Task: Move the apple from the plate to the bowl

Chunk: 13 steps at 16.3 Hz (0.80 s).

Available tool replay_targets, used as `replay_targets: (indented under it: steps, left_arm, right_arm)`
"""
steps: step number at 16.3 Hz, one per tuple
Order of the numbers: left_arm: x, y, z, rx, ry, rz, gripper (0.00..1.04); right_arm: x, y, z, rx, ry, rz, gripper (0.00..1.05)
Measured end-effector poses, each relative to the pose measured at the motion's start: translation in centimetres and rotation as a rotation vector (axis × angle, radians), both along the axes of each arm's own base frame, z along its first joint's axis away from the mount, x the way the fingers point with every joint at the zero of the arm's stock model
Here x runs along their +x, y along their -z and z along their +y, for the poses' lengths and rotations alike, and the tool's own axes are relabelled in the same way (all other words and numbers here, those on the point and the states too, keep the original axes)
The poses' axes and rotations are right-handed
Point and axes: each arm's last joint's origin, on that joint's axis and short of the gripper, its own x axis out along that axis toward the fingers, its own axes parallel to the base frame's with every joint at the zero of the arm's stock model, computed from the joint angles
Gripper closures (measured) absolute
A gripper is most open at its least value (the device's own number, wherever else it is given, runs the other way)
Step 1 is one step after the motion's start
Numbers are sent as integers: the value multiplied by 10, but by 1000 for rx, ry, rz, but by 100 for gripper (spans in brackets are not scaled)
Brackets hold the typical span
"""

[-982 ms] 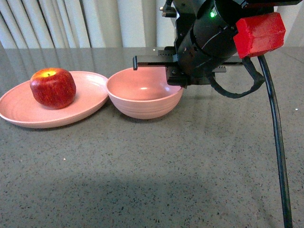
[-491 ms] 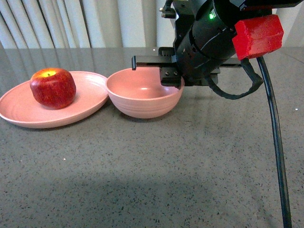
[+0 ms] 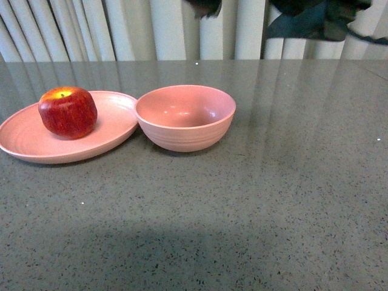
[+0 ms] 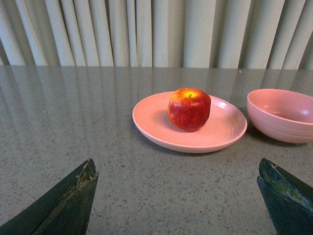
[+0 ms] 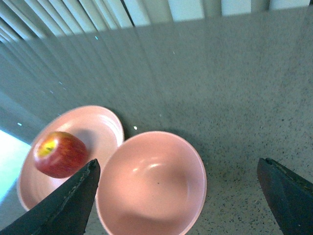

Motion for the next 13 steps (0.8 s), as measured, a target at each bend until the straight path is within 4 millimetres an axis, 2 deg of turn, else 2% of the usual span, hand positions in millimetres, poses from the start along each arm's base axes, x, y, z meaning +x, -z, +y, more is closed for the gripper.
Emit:
replay_targets:
  steps: [2,3,5,8,10,11,13]
  left_arm:
    - [0,0,0,0,0,0,7]
    - [0,0,0,0,0,0,7]
    - [0,0,0,0,0,0,7]
    - [0,0,0,0,0,0,7]
    - [0,0,0,0,0,0,7]
    - [0,0,0,0,0,0,7]
    - [0,0,0,0,0,0,7]
  right_arm:
    - [-31,-20,-37,102,12,-82,6]
    - [-55,-30,-63,145,50,-150,7]
    - [-104,-31,-107,186,146,-243,7]
    - [-167,4,-147,186,242,-255,7]
    - [-199,23,-159,161,319,-307,9]
    - [-210,31,-161,68,391,-396,19]
    - [-231,67,-163,-123,415,-397,43]
